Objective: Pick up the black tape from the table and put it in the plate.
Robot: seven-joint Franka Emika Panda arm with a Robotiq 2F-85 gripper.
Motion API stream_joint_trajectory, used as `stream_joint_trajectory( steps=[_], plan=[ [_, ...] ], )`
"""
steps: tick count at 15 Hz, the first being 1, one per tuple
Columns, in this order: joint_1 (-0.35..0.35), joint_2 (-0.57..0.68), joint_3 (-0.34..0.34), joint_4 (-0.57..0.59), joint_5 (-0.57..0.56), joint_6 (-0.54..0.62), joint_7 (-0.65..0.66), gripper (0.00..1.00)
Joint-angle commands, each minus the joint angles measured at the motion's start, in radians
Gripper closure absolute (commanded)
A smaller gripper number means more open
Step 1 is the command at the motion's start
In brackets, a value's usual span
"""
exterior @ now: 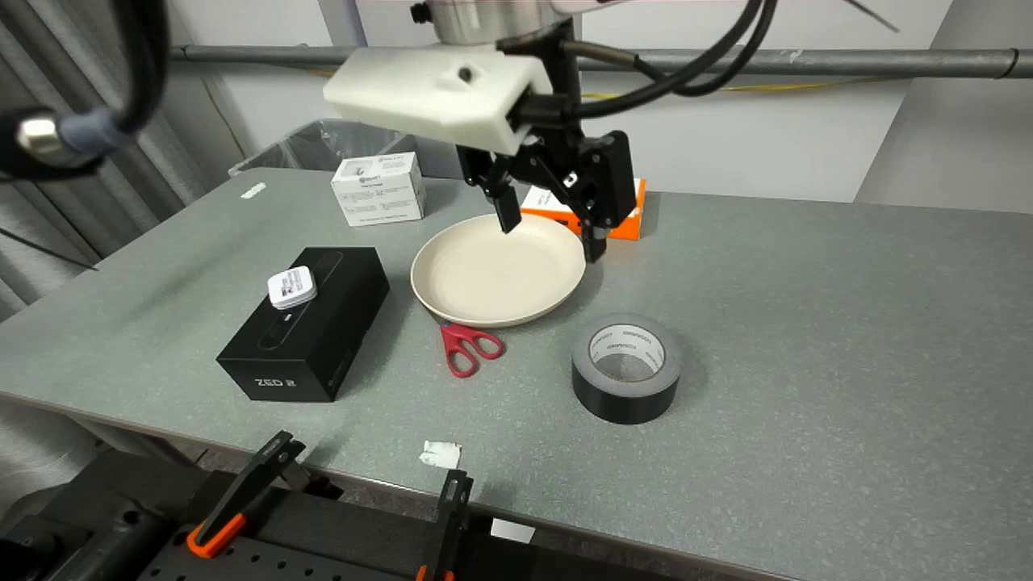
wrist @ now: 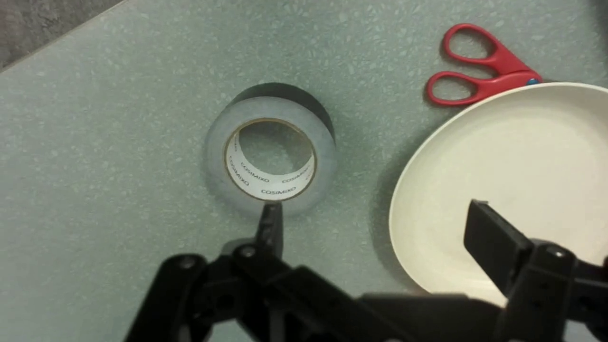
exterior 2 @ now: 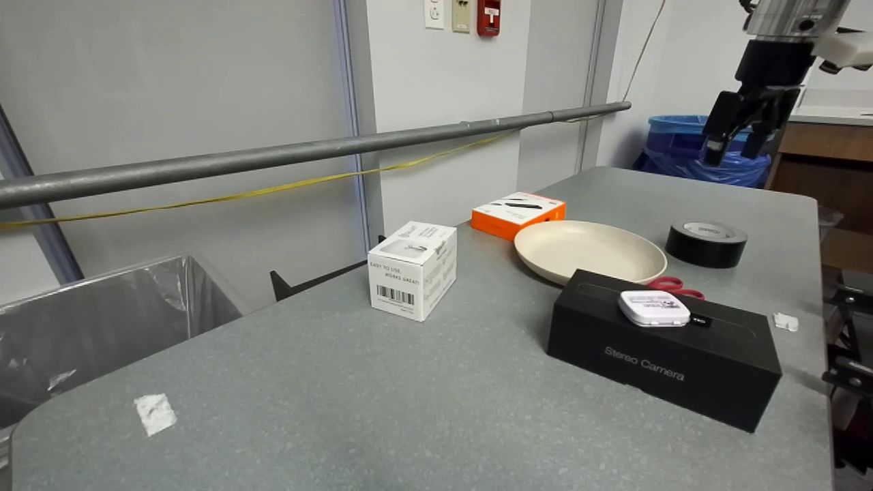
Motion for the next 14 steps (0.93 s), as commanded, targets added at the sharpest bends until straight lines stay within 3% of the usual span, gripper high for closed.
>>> stream_joint_trajectory(
  steps=[1, 4, 6, 11, 14],
  plan=[
    [-0.042, 0.152, -0.005, 0.078, -0.072, 0.062, 0.087, 0.0],
    [-0.034, 0.228, -0.032, 0.126, -0.085, 0.071, 0.144, 0.0],
    [-0.006, 0.18, -0.052, 0.094, -0.051, 0.039, 0.097, 0.0],
    [0.001, 0.195, -0.062, 0.102, -0.05, 0.039, 0.096, 0.0],
    [0.01, 0.323, -0.055, 0.166, -0.089, 0.092, 0.212, 0.0]
  ],
)
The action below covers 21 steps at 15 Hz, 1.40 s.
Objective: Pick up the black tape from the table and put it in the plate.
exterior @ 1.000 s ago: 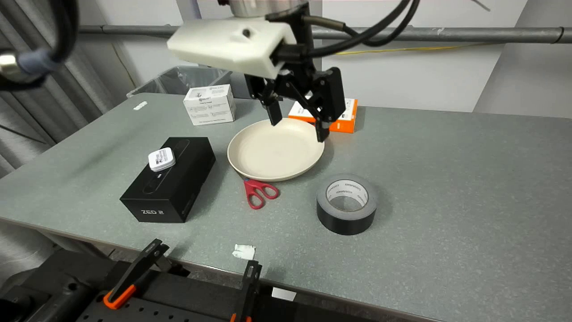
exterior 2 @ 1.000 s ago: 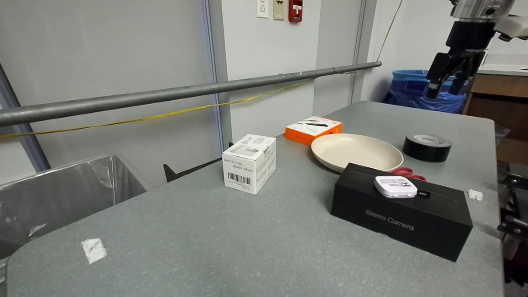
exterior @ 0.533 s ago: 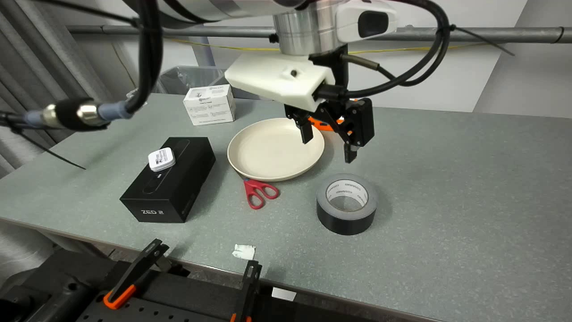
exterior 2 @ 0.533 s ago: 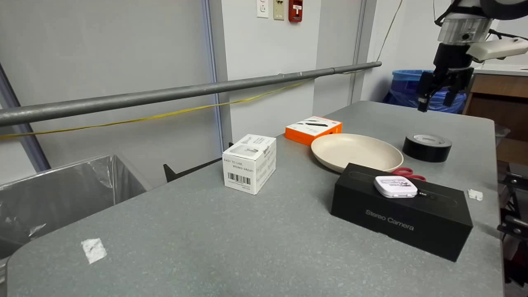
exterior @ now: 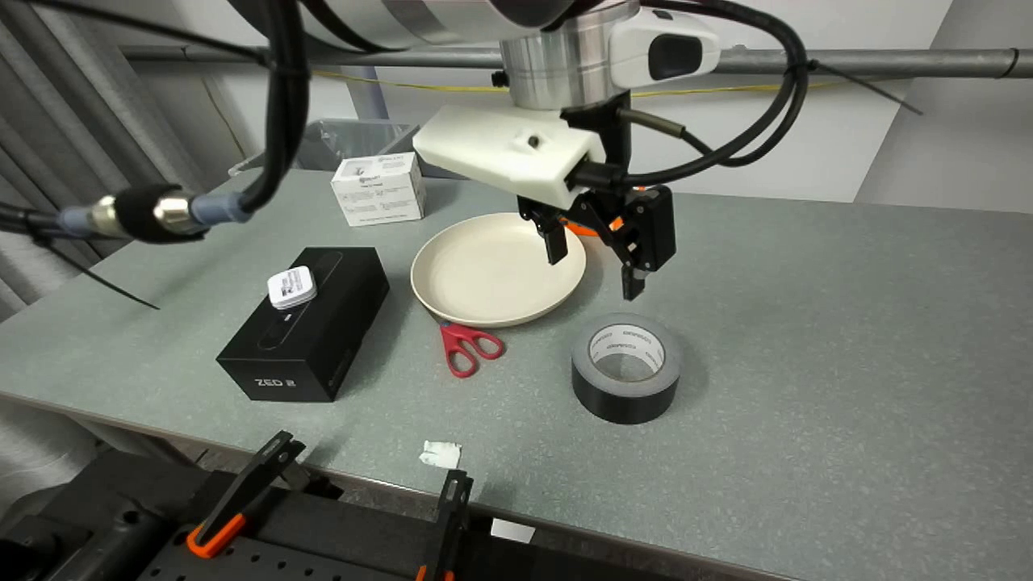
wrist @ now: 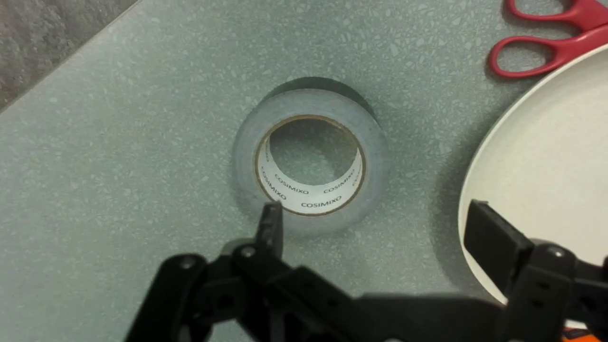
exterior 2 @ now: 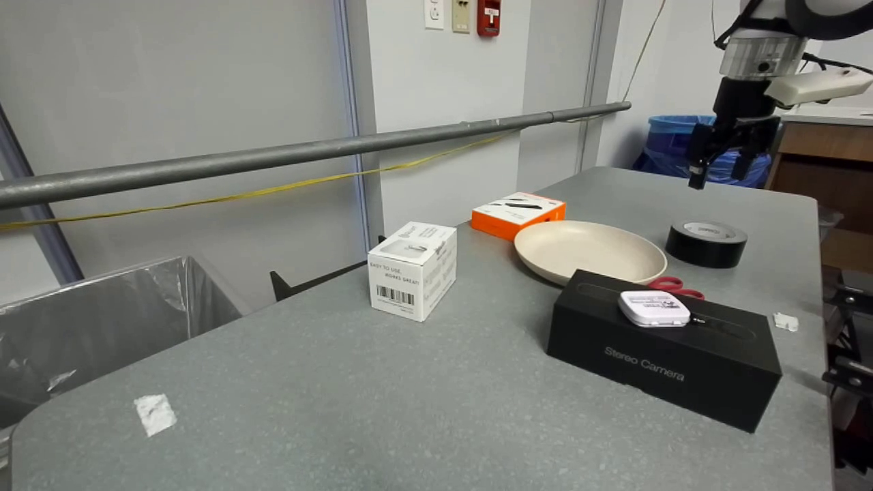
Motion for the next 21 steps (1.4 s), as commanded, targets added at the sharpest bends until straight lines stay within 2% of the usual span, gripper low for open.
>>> stream_joint_trajectory(
  steps=[1, 6, 13, 14, 16, 21],
  plan=[
    [0.038, 0.146, -0.019, 0.079, -0.024, 0.047, 0.101, 0.0],
    [0.125, 0.307, -0.087, 0.176, -0.063, 0.067, 0.224, 0.0],
    [0.236, 0.46, -0.178, 0.251, 0.003, 0.068, 0.241, 0.0],
    [0.236, 0.475, -0.176, 0.258, 0.024, 0.068, 0.231, 0.25],
    [0.237, 0.49, -0.173, 0.266, 0.058, 0.064, 0.218, 0.34],
    [0.24, 0.455, -0.194, 0.259, 0.099, 0.064, 0.207, 0.74]
  ],
)
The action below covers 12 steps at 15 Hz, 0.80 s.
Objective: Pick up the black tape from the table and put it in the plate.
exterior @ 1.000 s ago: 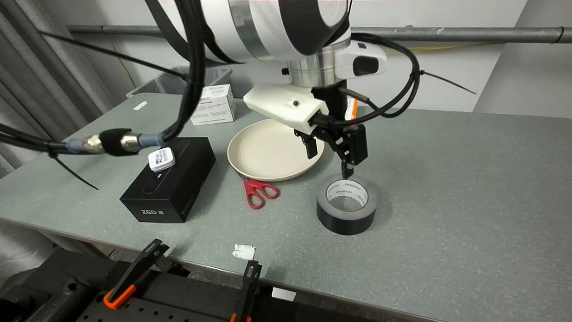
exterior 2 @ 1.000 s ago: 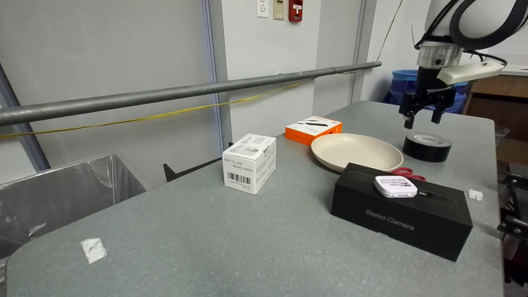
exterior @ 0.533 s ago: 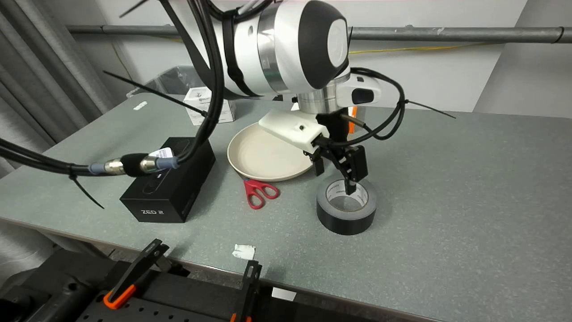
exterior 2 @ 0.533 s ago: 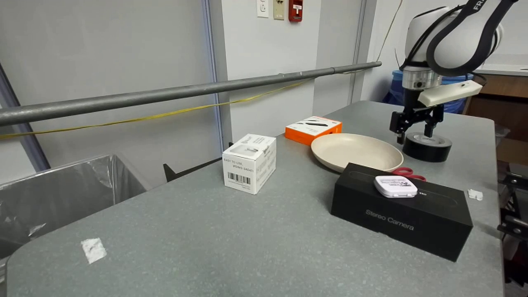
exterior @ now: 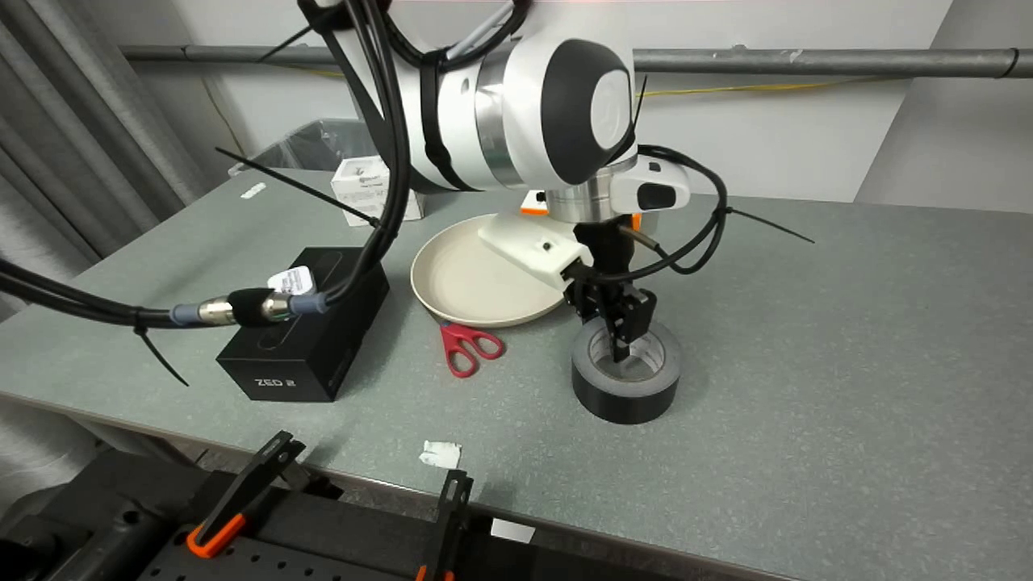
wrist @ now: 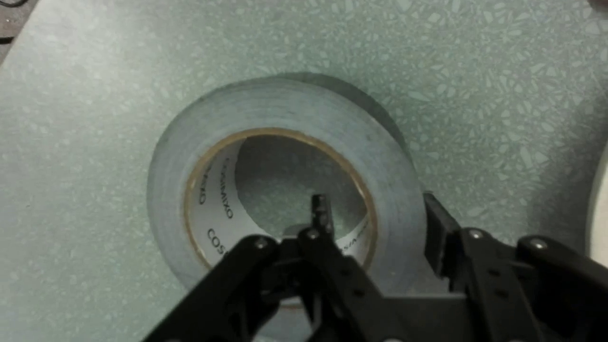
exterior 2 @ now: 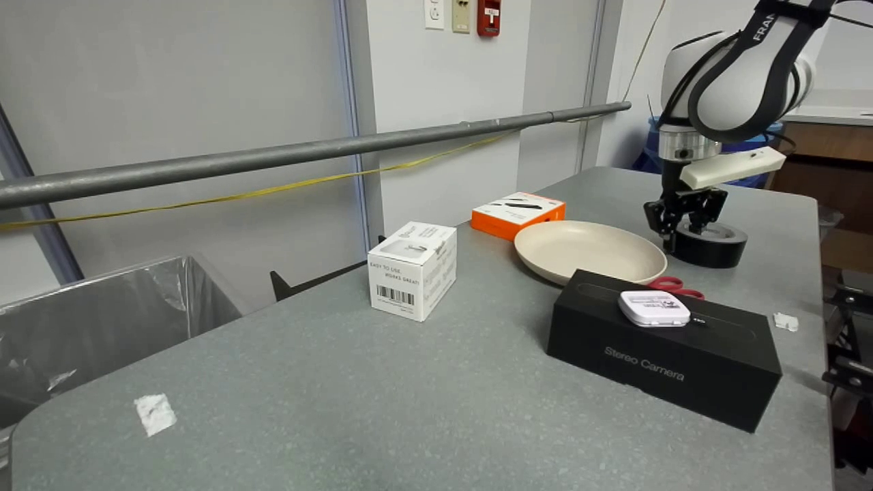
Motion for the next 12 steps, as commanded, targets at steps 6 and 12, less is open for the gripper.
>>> stream_joint_trajectory(
  steps=[6, 12],
  plan=[
    [0.016, -0.141, -0.064, -0.028, 0.04, -0.008, -0.044, 0.93],
    [0.044, -0.291, -0.003, -0.097, 0.004, 0.024, -0.094, 0.93]
  ],
)
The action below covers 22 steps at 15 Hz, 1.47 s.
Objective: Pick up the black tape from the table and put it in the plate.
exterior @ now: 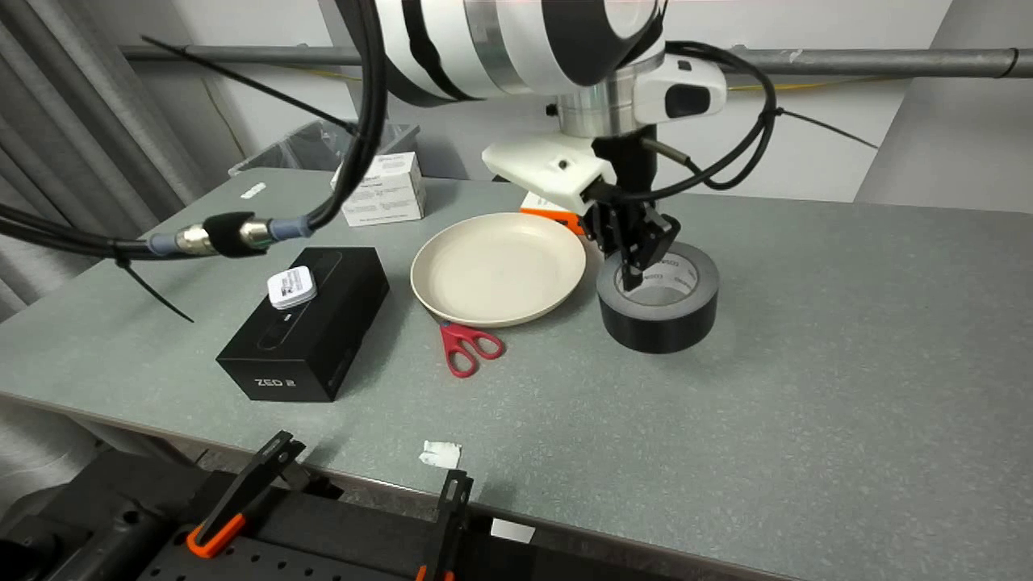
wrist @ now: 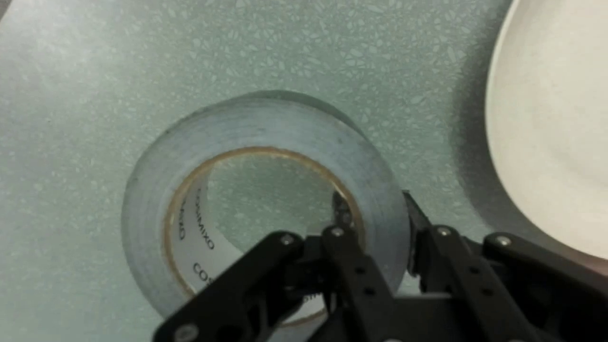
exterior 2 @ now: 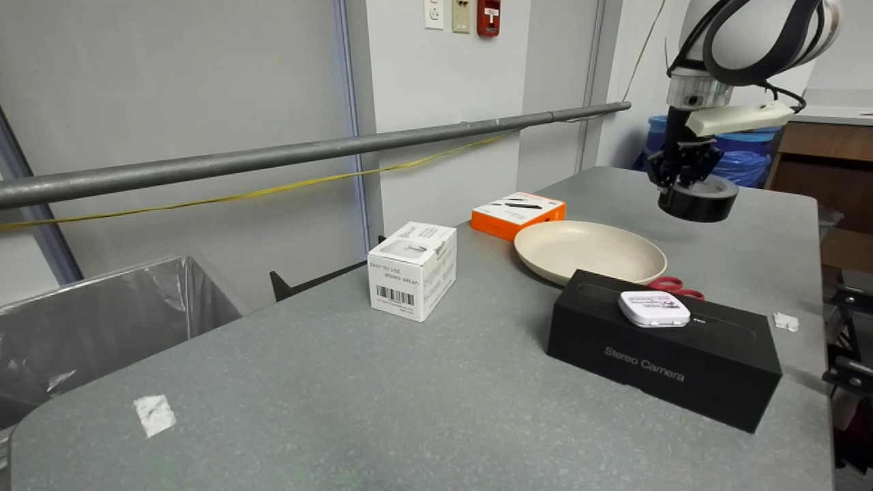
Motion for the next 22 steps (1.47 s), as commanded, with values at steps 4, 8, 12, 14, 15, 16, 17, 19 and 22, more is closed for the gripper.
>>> stream_joint_trajectory(
  steps=[4, 8, 12, 14, 15, 16, 17, 19, 22],
  plan=[
    [0.076, -0.093, 0.156, -0.055, -0.006, 0.039, -0.046, 0.93],
    [0.123, -0.061, 0.264, -0.019, 0.032, 0.039, -0.084, 0.93],
    [0.108, -0.006, 0.36, 0.059, 0.177, 0.015, -0.215, 0.93],
    [0.104, 0.036, 0.371, 0.107, 0.209, 0.007, -0.256, 0.93],
    [0.105, 0.061, 0.366, 0.131, 0.208, 0.01, -0.262, 0.93],
    [0.106, 0.09, 0.356, 0.157, 0.2, 0.008, -0.263, 0.93],
    [0.109, 0.117, 0.343, 0.176, 0.187, 0.015, -0.256, 0.93],
    [0.113, 0.17, 0.322, 0.216, 0.176, 0.018, -0.243, 0.93],
    [0.113, 0.221, 0.308, 0.245, 0.18, 0.018, -0.247, 0.93]
  ],
)
